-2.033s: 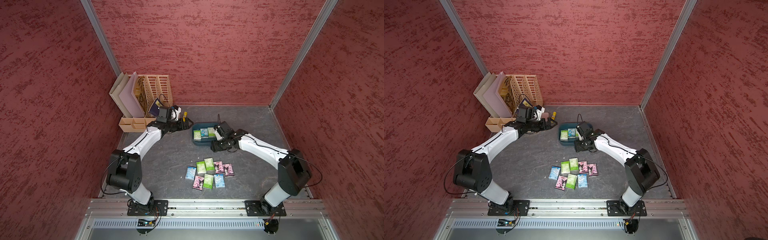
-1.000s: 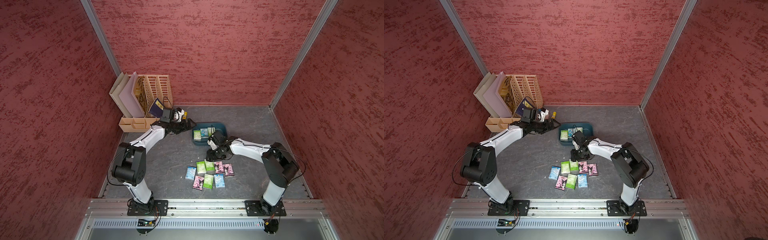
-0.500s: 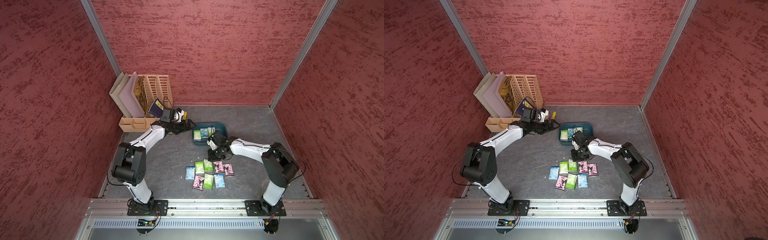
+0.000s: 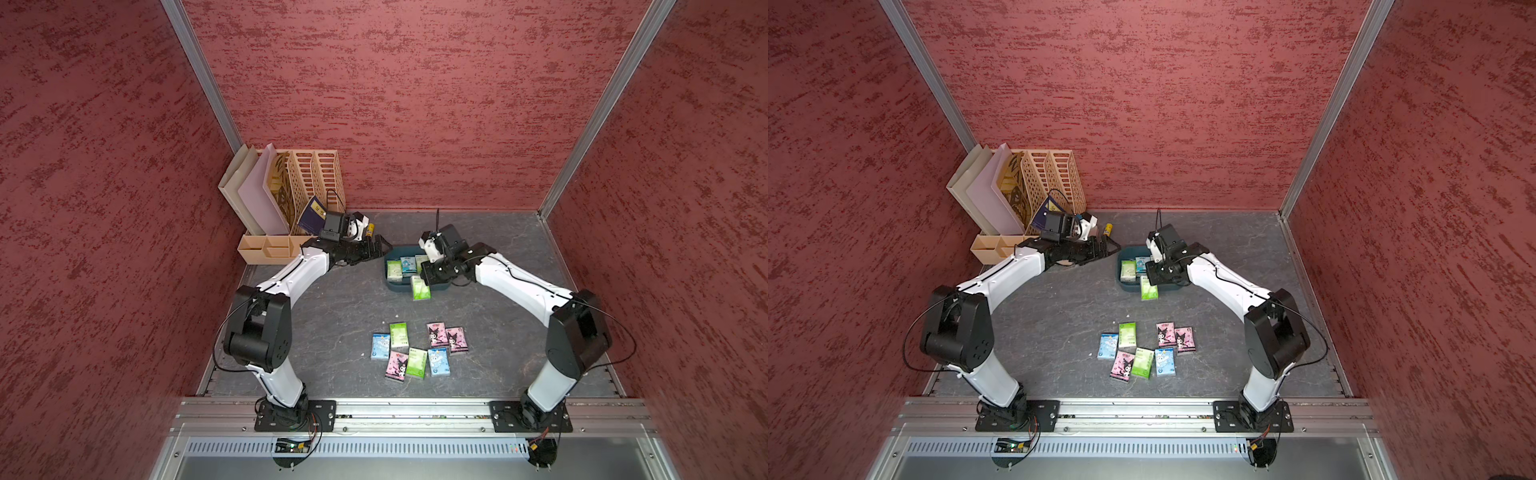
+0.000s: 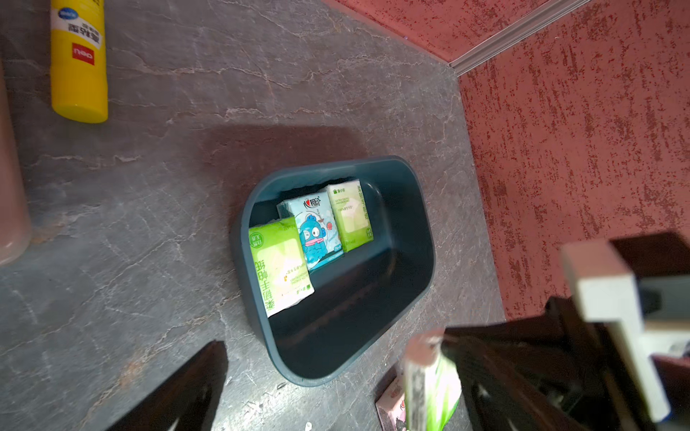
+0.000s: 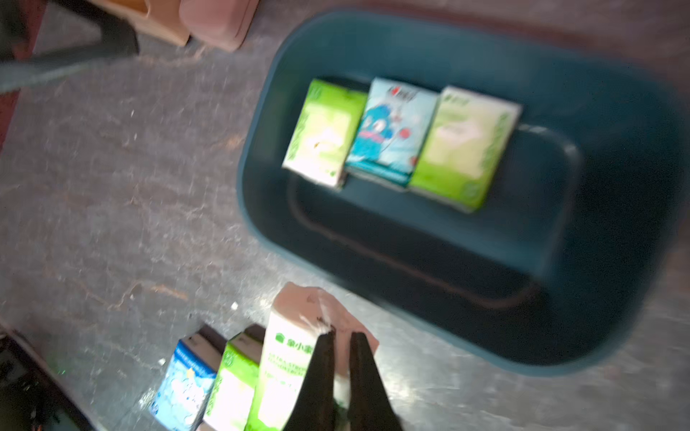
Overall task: Put the pocket tissues into the storage box
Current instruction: Pick up the pocket tissues from the center of the board, then place the pocket tissues in the storage box.
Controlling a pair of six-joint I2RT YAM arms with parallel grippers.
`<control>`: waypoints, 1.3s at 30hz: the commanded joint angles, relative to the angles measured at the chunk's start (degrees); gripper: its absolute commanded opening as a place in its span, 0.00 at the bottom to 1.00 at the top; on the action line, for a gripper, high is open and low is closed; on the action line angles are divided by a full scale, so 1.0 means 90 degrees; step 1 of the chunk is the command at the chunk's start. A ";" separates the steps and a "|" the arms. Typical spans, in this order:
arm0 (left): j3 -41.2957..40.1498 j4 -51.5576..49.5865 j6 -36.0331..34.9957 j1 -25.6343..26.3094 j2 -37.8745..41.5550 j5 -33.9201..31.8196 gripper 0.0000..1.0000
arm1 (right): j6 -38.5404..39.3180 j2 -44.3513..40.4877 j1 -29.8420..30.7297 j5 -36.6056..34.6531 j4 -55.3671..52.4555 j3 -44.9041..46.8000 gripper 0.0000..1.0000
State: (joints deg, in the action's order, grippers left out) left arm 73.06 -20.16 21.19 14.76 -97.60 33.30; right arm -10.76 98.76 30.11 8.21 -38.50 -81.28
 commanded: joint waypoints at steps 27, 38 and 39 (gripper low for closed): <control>0.0589 -0.0789 -0.0734 0.0457 -0.0034 -0.0311 1.00 | 0.1621 0.2562 -0.1197 -0.0910 -0.0594 -0.2556 0.00; 0.0451 -0.0855 -0.0743 0.0363 0.0081 -0.0394 1.00 | 0.1526 0.3093 -0.1257 -0.0764 -0.0578 -0.2907 0.00; 0.0431 -0.0857 -0.0744 0.0345 0.0092 -0.0401 1.00 | 0.1498 0.3102 -0.1260 -0.0758 -0.0567 -0.2931 0.00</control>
State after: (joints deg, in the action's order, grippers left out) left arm 78.06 -27.44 15.57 18.35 -98.35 30.37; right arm 3.40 125.86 19.55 0.67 -43.59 -105.36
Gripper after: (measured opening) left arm 0.996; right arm 0.079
